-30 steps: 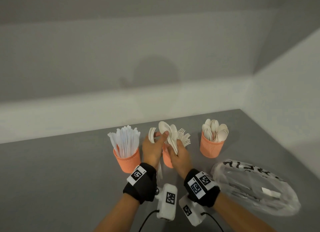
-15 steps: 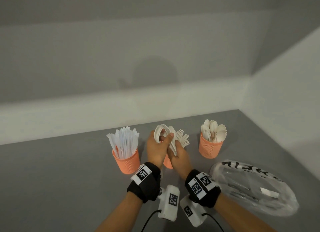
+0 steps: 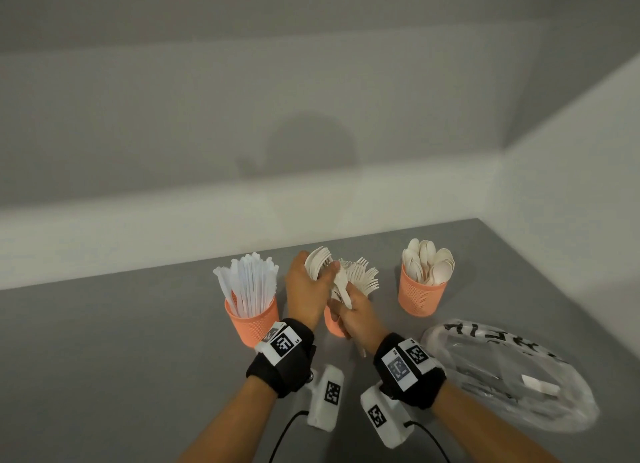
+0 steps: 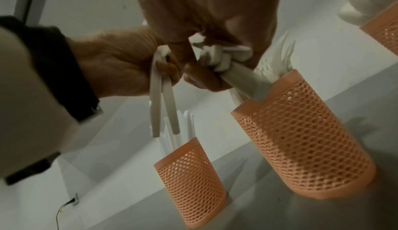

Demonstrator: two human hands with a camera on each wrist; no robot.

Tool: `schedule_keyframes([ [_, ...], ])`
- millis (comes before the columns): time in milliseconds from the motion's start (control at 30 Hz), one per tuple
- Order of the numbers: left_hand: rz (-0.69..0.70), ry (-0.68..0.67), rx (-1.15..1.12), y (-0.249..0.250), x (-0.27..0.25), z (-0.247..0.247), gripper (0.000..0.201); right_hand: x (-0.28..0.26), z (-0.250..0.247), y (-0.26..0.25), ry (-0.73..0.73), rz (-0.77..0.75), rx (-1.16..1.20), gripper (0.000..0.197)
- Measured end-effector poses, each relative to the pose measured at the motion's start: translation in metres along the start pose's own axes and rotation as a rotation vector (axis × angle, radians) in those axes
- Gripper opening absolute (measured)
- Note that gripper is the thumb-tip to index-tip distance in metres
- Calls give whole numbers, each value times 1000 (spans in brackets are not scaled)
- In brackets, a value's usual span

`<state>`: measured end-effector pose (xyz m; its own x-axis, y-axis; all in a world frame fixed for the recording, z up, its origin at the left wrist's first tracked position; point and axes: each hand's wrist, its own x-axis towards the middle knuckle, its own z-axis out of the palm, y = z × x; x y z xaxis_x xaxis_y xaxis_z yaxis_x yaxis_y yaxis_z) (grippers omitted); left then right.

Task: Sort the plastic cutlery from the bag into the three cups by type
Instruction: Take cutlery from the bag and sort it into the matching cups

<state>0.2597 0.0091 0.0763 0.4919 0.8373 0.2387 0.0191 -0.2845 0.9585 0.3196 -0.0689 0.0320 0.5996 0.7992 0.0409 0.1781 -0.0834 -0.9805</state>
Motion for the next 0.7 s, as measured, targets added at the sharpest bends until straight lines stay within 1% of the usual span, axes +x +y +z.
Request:
schedule_keyframes([
  [67, -3, -3, -55, 4, -7, 4, 11, 0, -1, -4, 16, -9, 17, 30],
  [133, -49, -29, -167, 9, -12, 9, 7, 1, -3, -8, 16, -32, 19, 34],
  [200, -103, 2, -270, 15, -11, 11, 4, 2, -6, -12, -4, -35, 11, 34],
  [300, -193, 86, -464, 23, 4, 7, 6, 4, -12, -10, 4, 22, -34, 22],
  [400, -271, 128, -631, 33, 24, -3, 4, 4, -19, -9, -17, 5, -61, 48],
  [433, -290, 147, -667, 38, 29, -6, 0, 4, -22, -10, -6, 7, -48, 50],
  [467, -294, 170, -691, 42, 35, -9, 4, 5, -25, -10, 11, 18, -16, 45],
  [533, -273, 219, -704, 44, 45, -14, 9, 7, -33, -11, 51, 45, 33, 21],
  [567, -251, 242, -692, 43, 48, -16, 11, 8, -38, -13, 79, 51, 35, 12],
  [633, -229, 278, -651, 35, 52, -17, 17, 11, -49, -16, 129, 59, 60, 7],
  [700, -241, 295, -600, 25, 51, -15, 21, 12, -60, -25, 218, 56, 120, 20],
])
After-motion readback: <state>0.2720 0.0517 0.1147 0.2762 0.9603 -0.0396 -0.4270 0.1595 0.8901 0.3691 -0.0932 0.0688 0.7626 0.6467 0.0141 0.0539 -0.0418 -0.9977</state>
